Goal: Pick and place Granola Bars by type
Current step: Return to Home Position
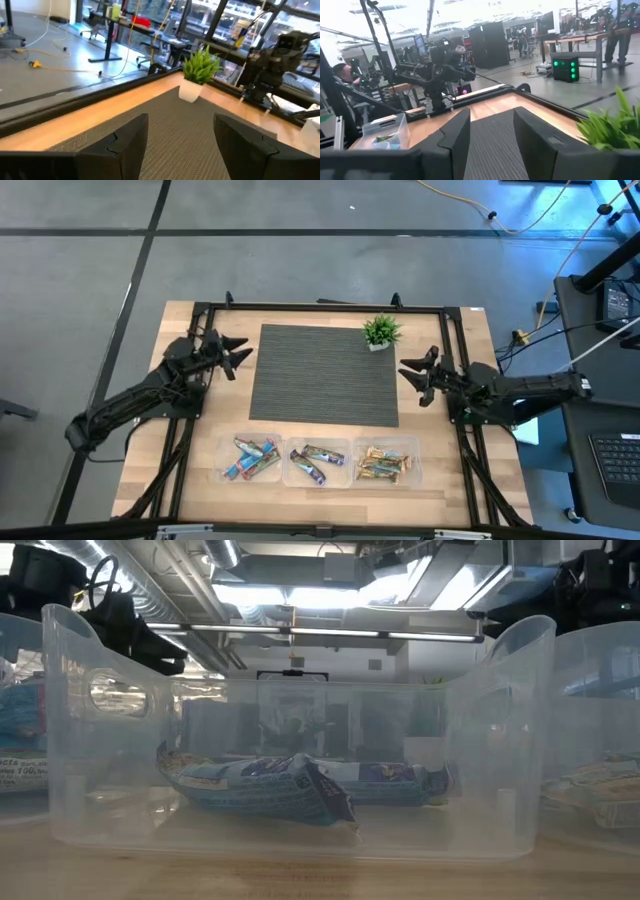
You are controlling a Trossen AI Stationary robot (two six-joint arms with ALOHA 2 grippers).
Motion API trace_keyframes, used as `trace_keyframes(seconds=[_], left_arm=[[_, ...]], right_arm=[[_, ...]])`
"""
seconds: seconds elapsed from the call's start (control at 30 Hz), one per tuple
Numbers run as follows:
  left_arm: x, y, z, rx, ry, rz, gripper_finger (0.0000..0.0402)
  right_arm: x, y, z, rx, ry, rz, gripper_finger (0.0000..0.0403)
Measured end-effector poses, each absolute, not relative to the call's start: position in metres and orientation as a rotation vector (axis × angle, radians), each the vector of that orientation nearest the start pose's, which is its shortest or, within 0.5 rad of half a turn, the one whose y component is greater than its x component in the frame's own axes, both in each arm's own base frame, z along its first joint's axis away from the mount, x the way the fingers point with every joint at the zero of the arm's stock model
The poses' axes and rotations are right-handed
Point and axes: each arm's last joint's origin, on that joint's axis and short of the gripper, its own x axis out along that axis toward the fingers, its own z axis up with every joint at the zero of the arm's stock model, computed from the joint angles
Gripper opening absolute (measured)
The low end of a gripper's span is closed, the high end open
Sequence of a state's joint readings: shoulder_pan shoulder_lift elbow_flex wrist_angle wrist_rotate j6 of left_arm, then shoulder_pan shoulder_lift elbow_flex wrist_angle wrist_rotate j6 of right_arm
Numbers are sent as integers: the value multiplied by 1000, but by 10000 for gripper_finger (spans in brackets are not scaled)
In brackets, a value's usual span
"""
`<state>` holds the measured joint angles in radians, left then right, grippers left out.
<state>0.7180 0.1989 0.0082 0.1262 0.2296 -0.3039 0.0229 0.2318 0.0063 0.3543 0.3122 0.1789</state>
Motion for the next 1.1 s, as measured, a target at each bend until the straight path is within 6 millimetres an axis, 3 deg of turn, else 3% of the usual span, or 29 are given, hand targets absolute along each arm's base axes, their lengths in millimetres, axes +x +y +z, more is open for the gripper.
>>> trace_keyframes(seconds=[0.2,0.57,1.1], left_arm=[[85,68,175,-274,-131,462,216],[83,67,196,-312,-116,515,213],[84,71,162,-333,-36,591,215]], right_arm=[[101,-7,180,210,-164,-283,154],[95,-8,176,229,-145,-331,154],[95,-8,174,242,-128,-333,154]])
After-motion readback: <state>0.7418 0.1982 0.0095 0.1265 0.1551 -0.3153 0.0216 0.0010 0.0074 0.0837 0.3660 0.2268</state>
